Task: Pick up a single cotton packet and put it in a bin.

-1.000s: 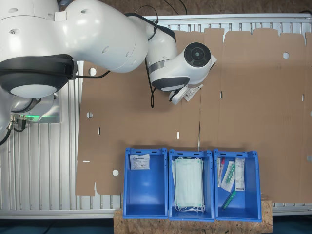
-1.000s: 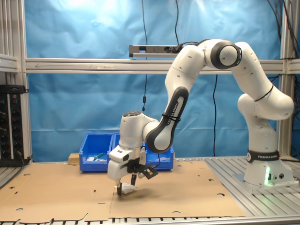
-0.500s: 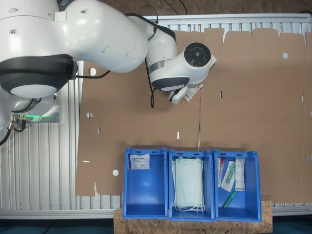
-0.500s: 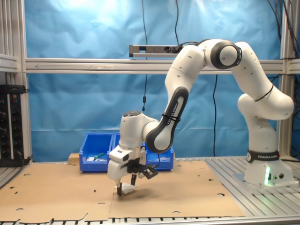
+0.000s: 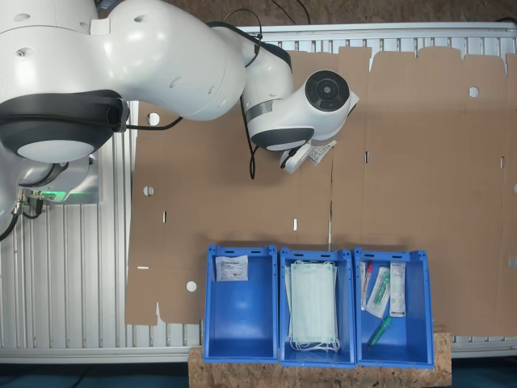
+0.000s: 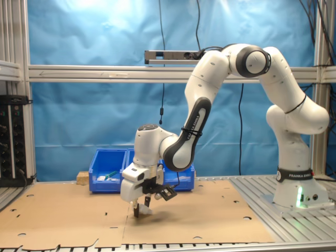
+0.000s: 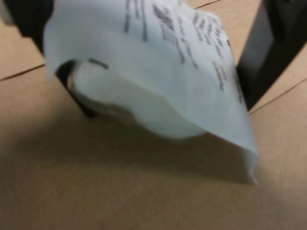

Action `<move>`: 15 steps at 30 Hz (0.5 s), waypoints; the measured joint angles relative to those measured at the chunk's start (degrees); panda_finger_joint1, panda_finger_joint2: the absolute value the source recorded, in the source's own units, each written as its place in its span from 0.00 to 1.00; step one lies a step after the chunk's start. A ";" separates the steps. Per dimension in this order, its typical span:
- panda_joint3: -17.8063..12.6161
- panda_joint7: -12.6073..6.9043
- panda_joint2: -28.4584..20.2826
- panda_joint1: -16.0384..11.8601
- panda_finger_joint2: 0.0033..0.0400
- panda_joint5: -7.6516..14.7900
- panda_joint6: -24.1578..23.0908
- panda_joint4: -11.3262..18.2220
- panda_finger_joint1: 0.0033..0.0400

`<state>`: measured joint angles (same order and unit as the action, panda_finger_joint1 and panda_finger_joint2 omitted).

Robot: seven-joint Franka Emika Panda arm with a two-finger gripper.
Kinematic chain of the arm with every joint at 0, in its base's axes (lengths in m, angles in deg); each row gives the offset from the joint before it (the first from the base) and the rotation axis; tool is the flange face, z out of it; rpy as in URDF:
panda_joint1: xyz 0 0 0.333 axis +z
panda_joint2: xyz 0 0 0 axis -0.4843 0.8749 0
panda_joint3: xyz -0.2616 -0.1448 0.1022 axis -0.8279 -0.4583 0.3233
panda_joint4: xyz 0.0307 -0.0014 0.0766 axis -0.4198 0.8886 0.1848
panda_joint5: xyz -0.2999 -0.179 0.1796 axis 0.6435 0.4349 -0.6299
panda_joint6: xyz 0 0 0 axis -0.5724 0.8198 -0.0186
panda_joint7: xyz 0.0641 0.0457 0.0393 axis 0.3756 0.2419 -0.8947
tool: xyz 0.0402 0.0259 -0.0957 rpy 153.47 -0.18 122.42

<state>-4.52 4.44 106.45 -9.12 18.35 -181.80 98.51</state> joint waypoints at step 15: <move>0.00 0.00 0.01 0.00 0.16 0.00 0.00 0.00 0.16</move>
<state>-4.52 4.44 106.46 -9.12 18.35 -181.80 98.51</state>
